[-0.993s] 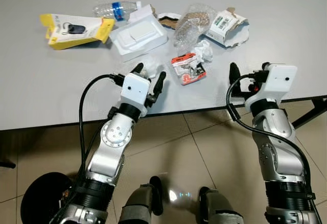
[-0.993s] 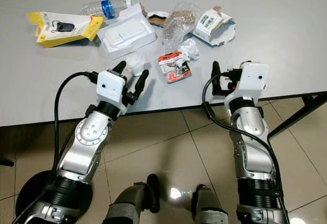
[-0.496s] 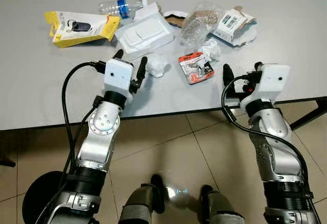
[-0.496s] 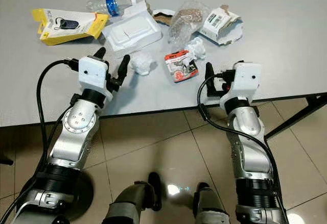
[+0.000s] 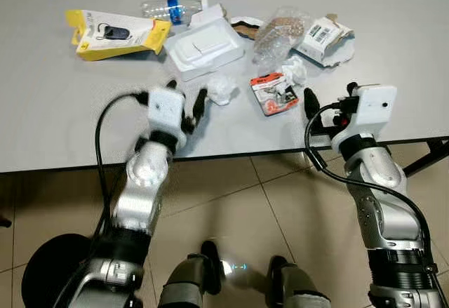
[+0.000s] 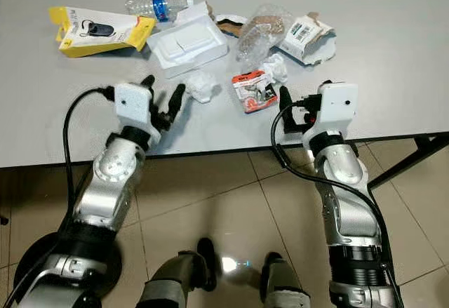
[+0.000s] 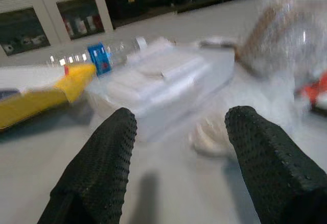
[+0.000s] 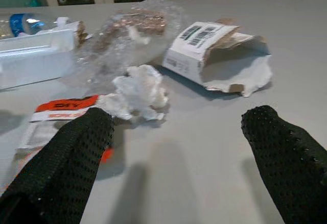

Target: Picking trash to rubbish bin

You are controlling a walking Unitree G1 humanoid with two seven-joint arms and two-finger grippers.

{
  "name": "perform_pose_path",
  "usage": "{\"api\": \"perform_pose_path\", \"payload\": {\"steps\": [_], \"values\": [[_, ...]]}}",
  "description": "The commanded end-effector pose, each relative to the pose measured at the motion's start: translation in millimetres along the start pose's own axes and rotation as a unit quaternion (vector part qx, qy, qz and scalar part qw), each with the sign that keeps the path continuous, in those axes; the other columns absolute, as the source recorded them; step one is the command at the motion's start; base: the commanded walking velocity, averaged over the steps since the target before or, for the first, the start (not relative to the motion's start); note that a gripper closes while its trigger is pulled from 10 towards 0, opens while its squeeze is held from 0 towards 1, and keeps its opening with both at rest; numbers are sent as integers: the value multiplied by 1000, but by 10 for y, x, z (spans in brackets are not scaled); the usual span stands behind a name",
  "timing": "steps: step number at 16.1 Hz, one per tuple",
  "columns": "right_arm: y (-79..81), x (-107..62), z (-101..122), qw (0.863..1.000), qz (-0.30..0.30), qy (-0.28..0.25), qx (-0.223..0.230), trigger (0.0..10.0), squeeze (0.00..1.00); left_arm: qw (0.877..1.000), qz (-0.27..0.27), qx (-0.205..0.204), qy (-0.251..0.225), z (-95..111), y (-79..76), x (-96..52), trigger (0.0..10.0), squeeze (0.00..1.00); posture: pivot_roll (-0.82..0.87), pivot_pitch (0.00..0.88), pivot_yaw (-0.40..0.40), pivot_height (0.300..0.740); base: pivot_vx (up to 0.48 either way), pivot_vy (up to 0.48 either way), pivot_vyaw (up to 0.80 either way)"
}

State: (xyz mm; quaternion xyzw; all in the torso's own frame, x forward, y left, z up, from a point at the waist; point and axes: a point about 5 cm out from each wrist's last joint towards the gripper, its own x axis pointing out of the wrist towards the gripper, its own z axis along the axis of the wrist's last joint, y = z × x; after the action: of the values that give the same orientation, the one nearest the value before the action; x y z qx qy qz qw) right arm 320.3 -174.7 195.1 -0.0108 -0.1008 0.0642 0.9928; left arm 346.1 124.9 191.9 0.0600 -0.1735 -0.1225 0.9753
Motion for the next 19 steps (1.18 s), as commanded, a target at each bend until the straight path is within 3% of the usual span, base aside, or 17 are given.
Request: {"api": "perform_pose_path", "payload": {"steps": [1,6,11,14,15,16,17,19], "values": [[23,-19,53,1000,14,-6,9,10000,0,1000,-5,-14,-4,18,41,17,10000,0,11,283,52,740,0,0,0],[57,-21,154,998,58,-11,7,10000,0,997,-71,-17,-19,148,25,158,10000,0,8,275,59,740,0,0,0],[83,20,262,996,81,-12,21,10000,0,991,-129,9,-16,173,-30,232,10000,0,9,280,59,740,0,0,0],[100,26,280,996,91,-11,16,10000,0,992,-126,16,-13,169,-22,255,10000,0,10,284,57,740,0,0,0],[101,27,280,996,91,-10,17,10000,0,992,-121,18,-14,165,-16,257,10000,47,10,284,57,740,0,0,0],[109,26,276,995,93,-7,17,10000,0,993,-115,17,-15,156,-12,258,10000,643,12,286,56,740,0,0,0],[122,27,267,995,96,-4,19,10000,0,992,-123,18,-13,135,-35,240,10000,1000,12,287,55,740,0,0,0],[124,29,262,995,97,-2,18,10000,0,993,-117,19,-13,134,-5,230,10000,1000,16,292,55,740,0,0,0]]}}
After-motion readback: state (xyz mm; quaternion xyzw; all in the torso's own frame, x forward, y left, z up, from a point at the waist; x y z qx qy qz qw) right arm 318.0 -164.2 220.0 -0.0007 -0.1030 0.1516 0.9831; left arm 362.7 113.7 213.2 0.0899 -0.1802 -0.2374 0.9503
